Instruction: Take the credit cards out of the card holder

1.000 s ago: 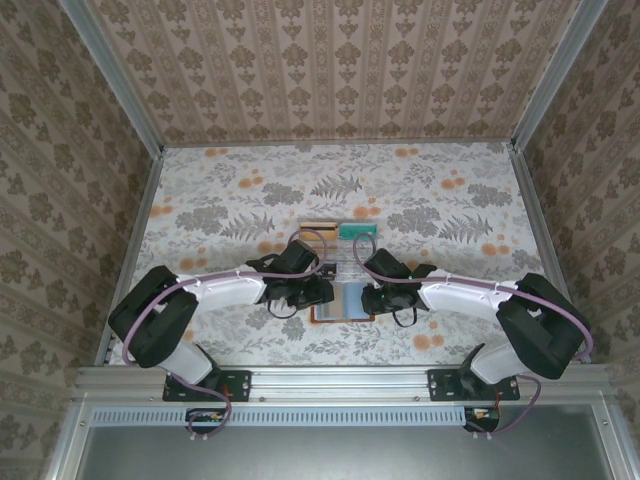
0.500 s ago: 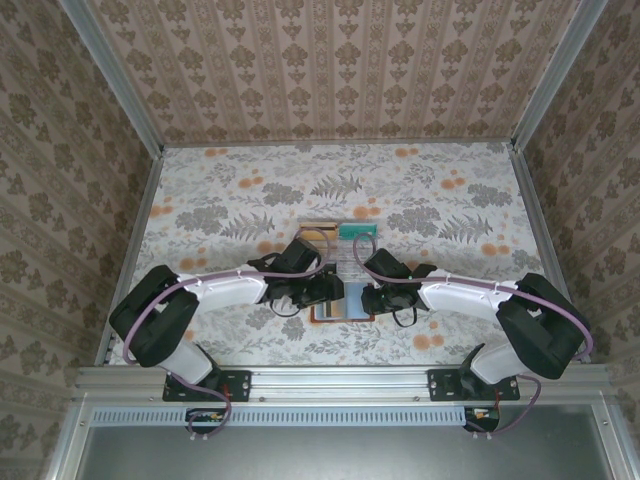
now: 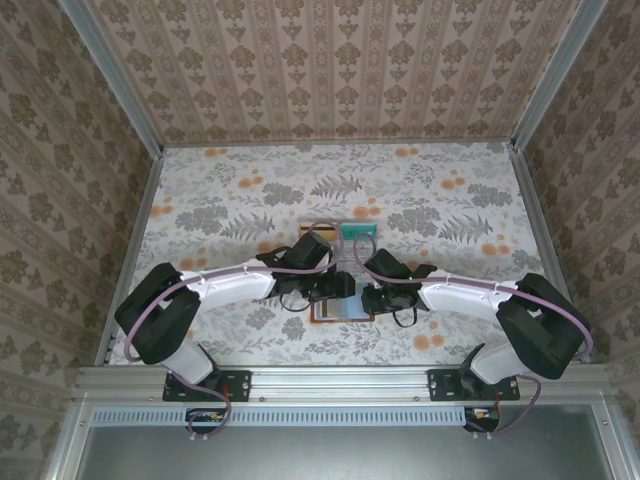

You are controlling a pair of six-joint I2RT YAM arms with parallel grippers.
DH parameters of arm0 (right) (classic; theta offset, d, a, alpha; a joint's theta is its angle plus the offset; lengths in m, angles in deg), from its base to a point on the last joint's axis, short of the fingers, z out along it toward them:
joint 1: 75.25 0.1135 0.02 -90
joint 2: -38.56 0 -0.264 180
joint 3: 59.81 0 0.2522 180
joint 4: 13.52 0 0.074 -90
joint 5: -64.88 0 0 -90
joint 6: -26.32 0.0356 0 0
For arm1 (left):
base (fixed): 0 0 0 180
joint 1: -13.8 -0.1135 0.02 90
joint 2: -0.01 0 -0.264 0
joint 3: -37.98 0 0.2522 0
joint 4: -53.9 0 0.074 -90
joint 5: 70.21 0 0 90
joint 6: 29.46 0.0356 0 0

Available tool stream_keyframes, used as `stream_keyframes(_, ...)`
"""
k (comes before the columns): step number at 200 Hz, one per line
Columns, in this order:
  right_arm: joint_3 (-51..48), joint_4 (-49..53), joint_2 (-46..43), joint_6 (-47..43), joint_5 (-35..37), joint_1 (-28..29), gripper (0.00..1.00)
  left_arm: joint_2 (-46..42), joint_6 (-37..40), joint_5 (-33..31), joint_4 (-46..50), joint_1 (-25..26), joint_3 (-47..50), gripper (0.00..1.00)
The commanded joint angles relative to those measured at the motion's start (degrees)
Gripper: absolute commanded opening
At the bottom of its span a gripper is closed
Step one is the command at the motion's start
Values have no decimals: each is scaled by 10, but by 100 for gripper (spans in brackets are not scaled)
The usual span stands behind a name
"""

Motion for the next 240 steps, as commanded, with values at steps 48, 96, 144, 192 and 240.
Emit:
stream_keyframes(48,-56,9,-99,41,3,-26,28,63,31,48,-10,20,-72,56)
stream_keyframes(96,-61,26,-131,42,-3,-38,30,75,27,62,-25,21,-71,57)
stream_keyframes(144,-53,22,-133,49,-8,-42,30,82,21,78,-53,20,-70,58)
stream_keyframes(192,-46,51,-157,42,-4,-48,30,124,29,92,-28,24,-105,56)
stream_keyframes(240,-45,44,-168,44,-19,-51,31,65,36,48,9,17,-88,55)
